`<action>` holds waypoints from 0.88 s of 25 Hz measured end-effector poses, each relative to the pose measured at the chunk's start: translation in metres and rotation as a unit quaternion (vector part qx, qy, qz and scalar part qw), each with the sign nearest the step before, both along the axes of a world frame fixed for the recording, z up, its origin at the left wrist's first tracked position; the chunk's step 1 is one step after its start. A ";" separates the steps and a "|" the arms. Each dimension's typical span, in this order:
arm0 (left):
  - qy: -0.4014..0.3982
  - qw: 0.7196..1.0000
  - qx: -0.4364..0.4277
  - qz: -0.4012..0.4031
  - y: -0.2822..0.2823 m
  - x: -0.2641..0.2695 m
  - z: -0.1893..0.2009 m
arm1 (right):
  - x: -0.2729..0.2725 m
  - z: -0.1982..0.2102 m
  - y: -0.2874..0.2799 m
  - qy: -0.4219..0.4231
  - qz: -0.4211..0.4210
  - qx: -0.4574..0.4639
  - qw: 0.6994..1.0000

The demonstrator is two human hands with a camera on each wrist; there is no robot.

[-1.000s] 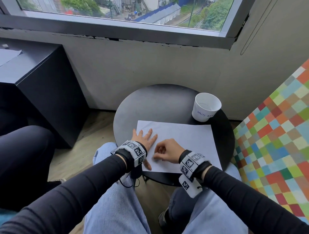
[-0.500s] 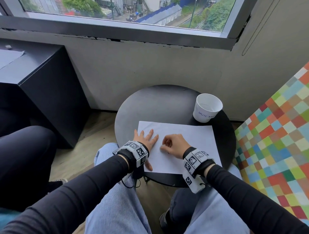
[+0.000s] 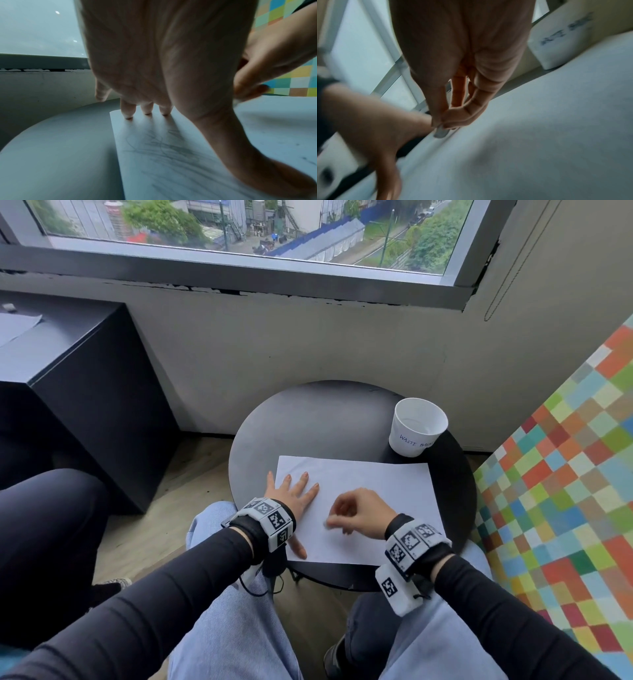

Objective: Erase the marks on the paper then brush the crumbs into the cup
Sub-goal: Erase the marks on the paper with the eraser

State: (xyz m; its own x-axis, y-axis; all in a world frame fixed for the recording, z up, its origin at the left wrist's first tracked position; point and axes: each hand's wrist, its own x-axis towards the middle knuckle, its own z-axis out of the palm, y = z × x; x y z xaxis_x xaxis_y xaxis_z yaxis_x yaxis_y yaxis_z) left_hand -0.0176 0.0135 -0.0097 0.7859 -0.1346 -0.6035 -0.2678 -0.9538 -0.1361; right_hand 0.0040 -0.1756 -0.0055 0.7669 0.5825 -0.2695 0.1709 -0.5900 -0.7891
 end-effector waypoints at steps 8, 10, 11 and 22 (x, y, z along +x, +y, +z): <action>0.017 0.998 -0.002 -0.058 0.003 -0.002 0.008 | 0.002 -0.010 -0.048 -0.048 -0.231 -0.007 0.972; 0.029 0.998 -0.009 -0.063 0.004 0.001 0.009 | -0.007 -0.017 -0.051 -0.067 -0.214 -0.039 0.974; 0.031 0.997 -0.017 -0.062 0.004 0.002 0.009 | -0.011 -0.019 -0.053 -0.081 -0.205 -0.055 0.974; -0.024 0.995 -0.094 0.027 -0.013 0.018 -0.004 | -0.019 -0.015 -0.033 -0.074 -0.239 -0.025 0.968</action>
